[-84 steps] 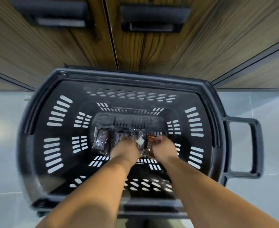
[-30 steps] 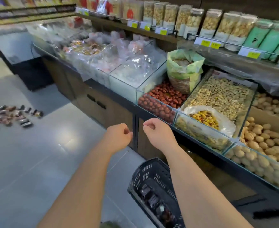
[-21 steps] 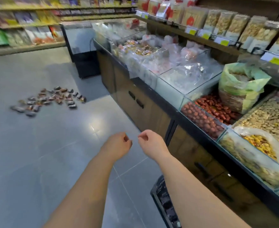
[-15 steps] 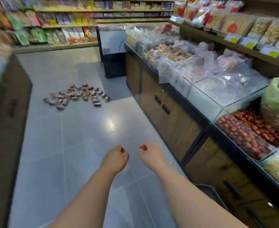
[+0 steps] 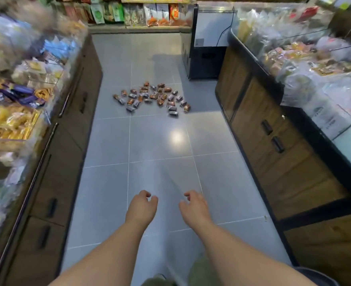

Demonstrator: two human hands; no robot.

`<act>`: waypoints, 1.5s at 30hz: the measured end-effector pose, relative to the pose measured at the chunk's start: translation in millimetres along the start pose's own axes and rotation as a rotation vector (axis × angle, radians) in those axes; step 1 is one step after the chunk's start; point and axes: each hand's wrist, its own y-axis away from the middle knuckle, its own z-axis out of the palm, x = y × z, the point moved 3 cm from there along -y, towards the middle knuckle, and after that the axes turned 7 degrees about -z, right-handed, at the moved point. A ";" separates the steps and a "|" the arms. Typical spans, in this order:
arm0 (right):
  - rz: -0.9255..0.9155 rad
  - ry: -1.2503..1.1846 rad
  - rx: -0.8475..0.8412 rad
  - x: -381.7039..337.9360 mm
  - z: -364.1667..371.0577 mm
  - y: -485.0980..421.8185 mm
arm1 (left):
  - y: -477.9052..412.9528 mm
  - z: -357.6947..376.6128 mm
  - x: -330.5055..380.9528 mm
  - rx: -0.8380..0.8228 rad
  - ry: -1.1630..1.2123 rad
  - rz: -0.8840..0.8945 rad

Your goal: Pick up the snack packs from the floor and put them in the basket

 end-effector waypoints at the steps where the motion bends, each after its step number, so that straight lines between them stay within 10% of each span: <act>1: -0.011 -0.001 -0.022 -4.8 3.1 -8.6 | -8.7 -1.7 -2.7 0.000 -0.005 -0.024; 26: -0.248 0.223 -0.154 -146.1 -82.1 -393.4 | -309.9 -81.1 235.0 0.134 -0.122 0.013; 45: -0.276 0.262 -0.101 -415.5 -66.6 -724.8 | -659.9 -279.9 348.9 0.133 -0.224 -0.026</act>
